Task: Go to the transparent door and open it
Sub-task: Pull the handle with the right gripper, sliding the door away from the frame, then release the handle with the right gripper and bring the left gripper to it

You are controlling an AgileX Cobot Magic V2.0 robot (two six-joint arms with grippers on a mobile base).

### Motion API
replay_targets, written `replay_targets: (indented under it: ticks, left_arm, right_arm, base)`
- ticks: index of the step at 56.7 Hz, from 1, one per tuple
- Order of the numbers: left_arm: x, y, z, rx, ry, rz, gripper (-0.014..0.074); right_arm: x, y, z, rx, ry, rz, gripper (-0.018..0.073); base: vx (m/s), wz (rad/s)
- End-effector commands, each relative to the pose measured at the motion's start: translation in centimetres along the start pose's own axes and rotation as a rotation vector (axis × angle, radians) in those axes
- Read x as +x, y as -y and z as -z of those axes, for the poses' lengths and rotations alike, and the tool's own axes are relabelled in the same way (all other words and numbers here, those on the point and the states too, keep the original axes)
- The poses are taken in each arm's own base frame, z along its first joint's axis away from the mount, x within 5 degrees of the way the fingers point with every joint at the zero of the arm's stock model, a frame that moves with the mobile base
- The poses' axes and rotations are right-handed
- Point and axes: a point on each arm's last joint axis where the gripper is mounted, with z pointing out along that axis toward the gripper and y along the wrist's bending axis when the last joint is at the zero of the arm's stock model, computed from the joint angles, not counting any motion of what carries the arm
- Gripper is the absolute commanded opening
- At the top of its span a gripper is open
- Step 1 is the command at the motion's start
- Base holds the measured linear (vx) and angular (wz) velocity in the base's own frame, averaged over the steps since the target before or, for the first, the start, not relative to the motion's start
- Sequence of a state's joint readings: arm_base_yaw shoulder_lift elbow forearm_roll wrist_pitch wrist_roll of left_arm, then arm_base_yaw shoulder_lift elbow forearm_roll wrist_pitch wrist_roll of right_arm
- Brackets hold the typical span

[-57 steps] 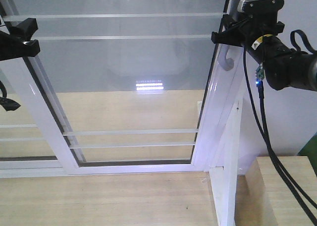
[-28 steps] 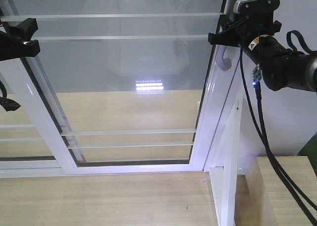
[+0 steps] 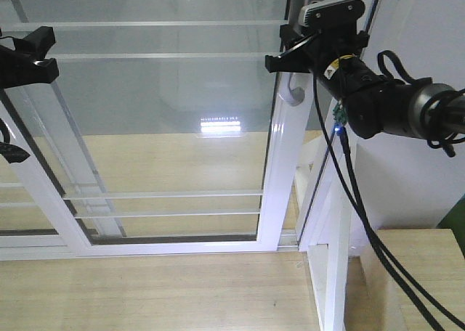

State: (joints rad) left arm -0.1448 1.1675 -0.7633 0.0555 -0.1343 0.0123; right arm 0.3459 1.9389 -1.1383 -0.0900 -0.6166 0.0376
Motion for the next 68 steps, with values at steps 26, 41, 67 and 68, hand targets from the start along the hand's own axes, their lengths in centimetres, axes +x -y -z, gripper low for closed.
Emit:
replay_targets:
  ticks: [26,41,67,68]
  left_arm:
    - [-2.3,-0.1,0.5,-0.004,0.131,0.008,0.0565]
    - [-2.3,-0.1,0.5,-0.004,0.131,0.008,0.0565]
    - [-0.4,0.7,-2.0,0.024,0.063,0.008,0.0565]
    - [-0.3,0.8,-2.1,0.028,0.064,0.008,0.0565]
  right_arm:
    - [-5.5,-8.2,2.1,-0.263,0.282,0.107,-0.0004]
    - [-6.3,-5.5,2.3,-0.187,0.229,0.115,-0.0001]
    - [-11.3,-0.8,7.3,-0.024,0.004,0.15,-0.0001]
    - [-11.4,-0.7,7.4,-0.021,0.005,0.149,-0.0001]
  base:
    - [0.0,0.0]
    - [0.0,0.0]
    - [0.0,0.0]
    - [0.0,0.0]
